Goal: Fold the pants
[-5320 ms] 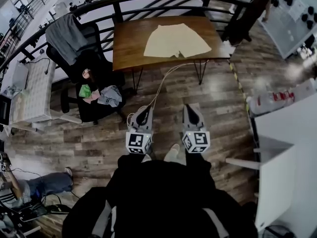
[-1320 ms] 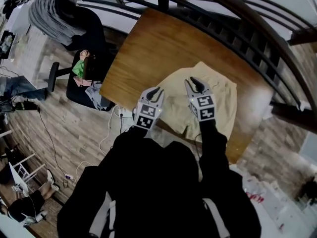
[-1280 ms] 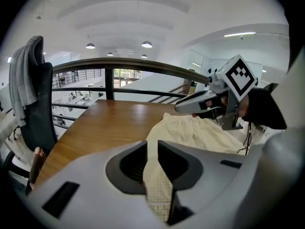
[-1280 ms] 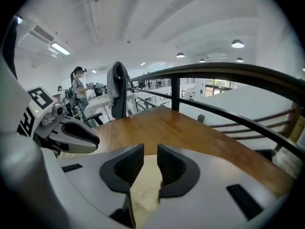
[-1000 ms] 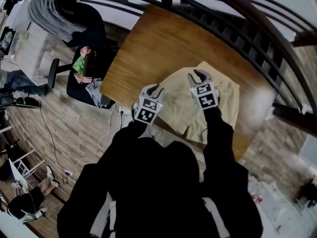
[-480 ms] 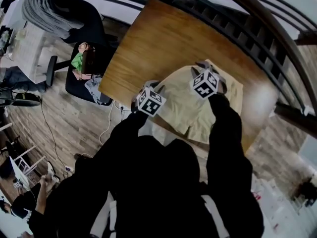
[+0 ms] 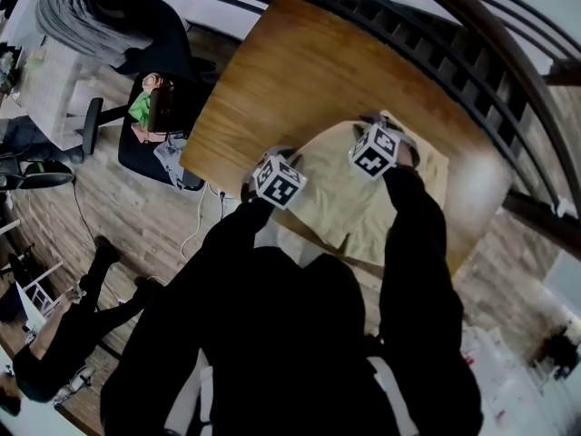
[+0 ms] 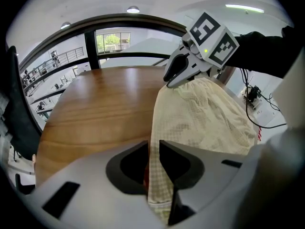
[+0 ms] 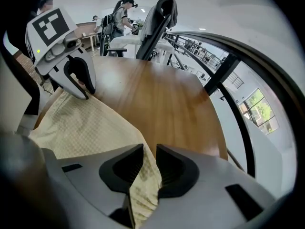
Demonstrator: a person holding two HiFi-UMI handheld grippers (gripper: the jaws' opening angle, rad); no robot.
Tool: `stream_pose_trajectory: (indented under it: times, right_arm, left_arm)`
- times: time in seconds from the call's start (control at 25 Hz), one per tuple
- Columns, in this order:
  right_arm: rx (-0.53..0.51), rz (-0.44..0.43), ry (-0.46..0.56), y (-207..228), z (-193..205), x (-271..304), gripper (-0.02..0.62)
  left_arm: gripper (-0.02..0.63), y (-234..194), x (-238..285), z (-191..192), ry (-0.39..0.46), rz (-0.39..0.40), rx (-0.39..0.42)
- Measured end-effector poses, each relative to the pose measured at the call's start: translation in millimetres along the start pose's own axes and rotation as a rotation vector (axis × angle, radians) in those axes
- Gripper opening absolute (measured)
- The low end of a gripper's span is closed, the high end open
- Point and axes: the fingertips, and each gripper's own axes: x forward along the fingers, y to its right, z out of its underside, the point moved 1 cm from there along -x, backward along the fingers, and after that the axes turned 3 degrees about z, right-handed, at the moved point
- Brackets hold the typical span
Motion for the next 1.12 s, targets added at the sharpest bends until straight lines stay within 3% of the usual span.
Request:
stream_pose_trajectory:
  times: [0.2,0.32,0.72,0.96,1.12]
  right_arm:
    - [-0.010,-0.011,-0.032,-4,4,9,0.079]
    - [-0.022,0.033,-0.027,-2,6,7,0.006]
    - [0.003,0.111,0.025,9,-1,-20,0.005]
    - [0.046,0.168,0.044,16,4,-46,0.005]
    - [0.066,0.203,0.057,21,7,-63,0.005]
  left_arm:
    - [0.071,-1,6,6,-0.019,0.002,-0.005]
    - [0.010,0,4,4,-0.009,-0.007,0.020]
    - [0.006,15,-25,-10,0.071,0.059,-0.029]
    - [0.006,34,-47,-25,0.131,0.087,-0.013]
    - [0.006,50,-61,-30,0.125,0.123,0.006]
